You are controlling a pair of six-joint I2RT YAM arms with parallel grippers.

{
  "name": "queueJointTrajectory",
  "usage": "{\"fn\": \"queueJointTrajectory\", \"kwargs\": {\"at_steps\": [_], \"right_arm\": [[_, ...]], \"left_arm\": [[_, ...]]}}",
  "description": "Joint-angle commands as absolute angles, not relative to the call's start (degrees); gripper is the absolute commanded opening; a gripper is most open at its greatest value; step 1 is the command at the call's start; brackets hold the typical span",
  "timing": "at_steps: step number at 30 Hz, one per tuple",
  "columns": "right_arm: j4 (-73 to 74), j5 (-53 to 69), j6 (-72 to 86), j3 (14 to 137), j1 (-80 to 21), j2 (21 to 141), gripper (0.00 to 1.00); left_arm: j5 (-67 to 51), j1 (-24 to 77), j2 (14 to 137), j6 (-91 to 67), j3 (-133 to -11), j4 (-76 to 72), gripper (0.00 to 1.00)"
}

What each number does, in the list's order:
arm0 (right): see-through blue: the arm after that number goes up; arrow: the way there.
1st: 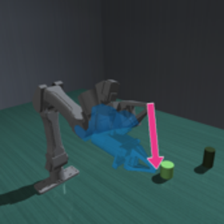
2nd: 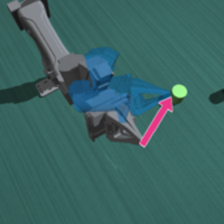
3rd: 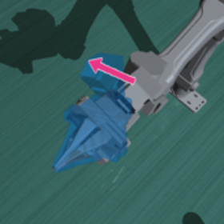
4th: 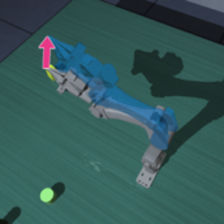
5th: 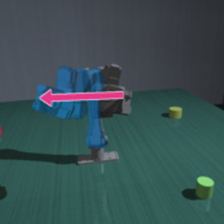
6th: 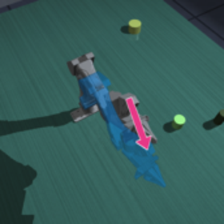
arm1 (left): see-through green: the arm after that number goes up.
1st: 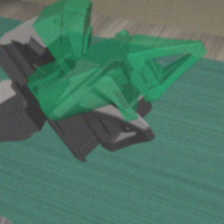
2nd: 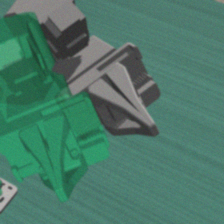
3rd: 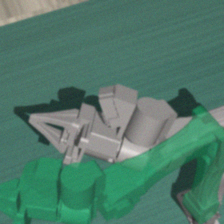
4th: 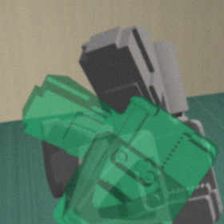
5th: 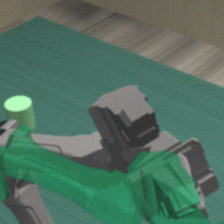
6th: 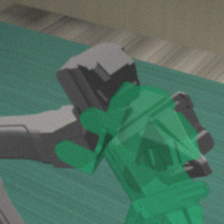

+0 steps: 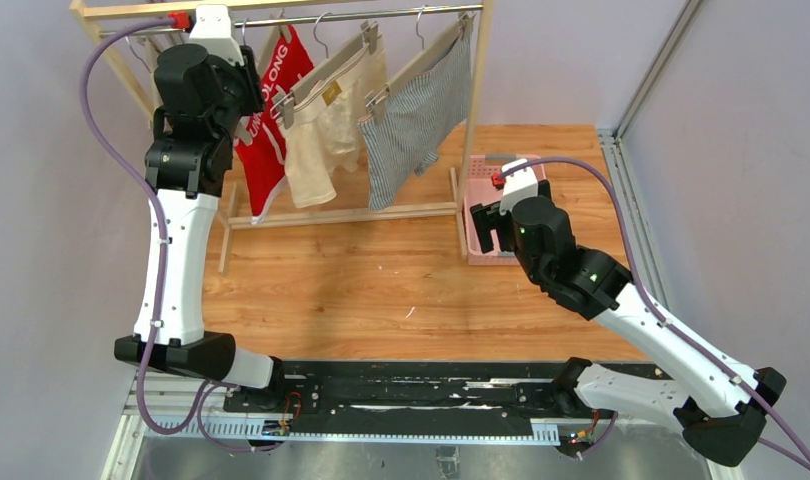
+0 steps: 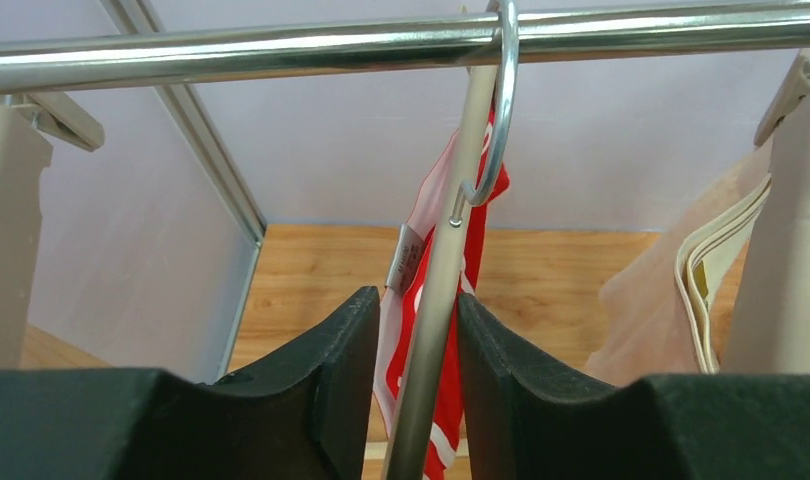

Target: Remove the underwear clipped to the hanger

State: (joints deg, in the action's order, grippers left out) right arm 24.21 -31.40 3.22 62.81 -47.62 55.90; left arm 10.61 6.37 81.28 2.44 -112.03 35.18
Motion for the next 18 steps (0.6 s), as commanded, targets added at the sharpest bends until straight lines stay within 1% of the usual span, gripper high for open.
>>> {"fn": "queueJointTrajectory", "kwargs": {"at_steps": [1,4,6,7,9,10,18], "right_arm": [[23.3,-31.0,4.0,61.7,-48.3,54.5,0.84],[23.2,-31.1,3.8,61.8,-48.4,54.3,0.84],[23.0,-31.1,3.7,61.8,-48.4,54.3,0.84],[23.0,-31.1,3.6,61.7,-48.3,54.3,0.84],[22.9,-31.2,3.6,61.8,-48.4,54.3,0.84],[22.9,-31.2,3.6,61.7,-48.4,54.3,0.84],[22.4,-31.3,3.3,61.0,-48.3,54.5,0.84]], "left_arm": [[9.3,5.5,81.6,1.7,-110.8,33.6,0.43],[8.7,5.4,81.4,1.7,-110.2,33.4,0.41],[8.4,5.4,81.5,1.7,-110.1,33.4,0.34],[8.2,5.3,81.5,1.6,-110.2,33.5,0.27],[7.6,5.2,81.6,1.7,-110.2,33.7,0.03],[7.1,5.1,81.5,1.7,-110.2,33.7,0.00],[5.3,4.7,79.0,0.8,-107.3,25.7,0.00]]}}
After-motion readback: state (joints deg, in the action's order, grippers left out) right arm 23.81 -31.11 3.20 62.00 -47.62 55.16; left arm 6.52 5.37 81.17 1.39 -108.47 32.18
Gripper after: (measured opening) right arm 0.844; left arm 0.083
